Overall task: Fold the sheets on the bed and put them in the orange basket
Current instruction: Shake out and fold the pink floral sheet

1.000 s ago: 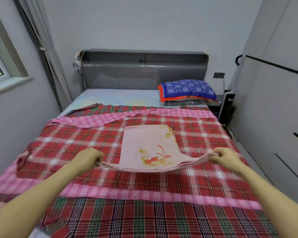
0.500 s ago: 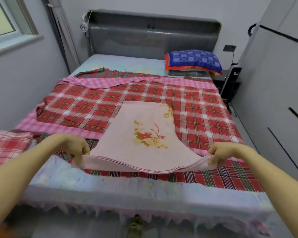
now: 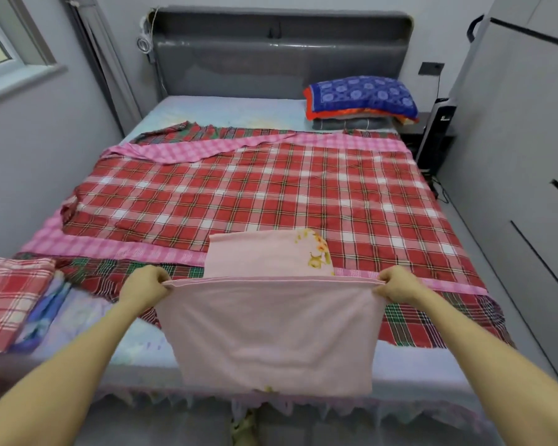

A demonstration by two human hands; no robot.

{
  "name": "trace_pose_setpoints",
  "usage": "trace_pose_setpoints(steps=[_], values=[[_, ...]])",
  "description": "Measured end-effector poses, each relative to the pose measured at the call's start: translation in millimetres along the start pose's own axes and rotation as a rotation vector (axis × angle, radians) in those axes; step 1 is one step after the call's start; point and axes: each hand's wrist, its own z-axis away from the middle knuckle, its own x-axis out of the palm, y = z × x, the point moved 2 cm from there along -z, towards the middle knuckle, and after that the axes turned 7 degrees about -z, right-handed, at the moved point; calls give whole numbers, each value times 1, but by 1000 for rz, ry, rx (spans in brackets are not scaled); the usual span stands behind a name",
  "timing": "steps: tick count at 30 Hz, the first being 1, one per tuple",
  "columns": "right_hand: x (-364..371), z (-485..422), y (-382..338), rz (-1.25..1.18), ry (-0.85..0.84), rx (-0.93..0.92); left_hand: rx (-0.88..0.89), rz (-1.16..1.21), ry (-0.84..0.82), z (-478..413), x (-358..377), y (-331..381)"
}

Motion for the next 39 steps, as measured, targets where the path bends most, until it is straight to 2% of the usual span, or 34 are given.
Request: trace_pose_setpoints(steps=[4,8,10,13,17,22,24,27,30,31,35,37,39], values=[[15,-67,-12,37,178,94,-73,43,21,-66,28,11],[30,-128,-20,93,190,135,-94,51,-19,-125,61,15],[42,-171,-21,152,191,152,-61,38,-55,-164,85,15],[62,-221,-27,186,199,134,-9,38,-23,-211,114,22],[90,-282,-37,124,202,79,46,57,-33,-264,156,44],[106,-373,-46,13,215,-9,169,82,49,-325,202,88],[112,-405,-50,16,192,-50,203,68,100,-345,216,99],[122,-449,-58,48,70,-152,312,-1,166,-373,237,115],[131,-472,-60,227,-51,-190,396,-72,160,-393,254,132],[133,-469,-62,319,-24,-253,424,-87,151,-397,256,135],[153,-412,-46,560,209,-739,571,-175,119,-397,262,137],[161,-382,-33,595,192,-871,651,-177,84,-393,261,132],[167,-371,-25,528,85,-922,726,-162,32,-388,260,126]])
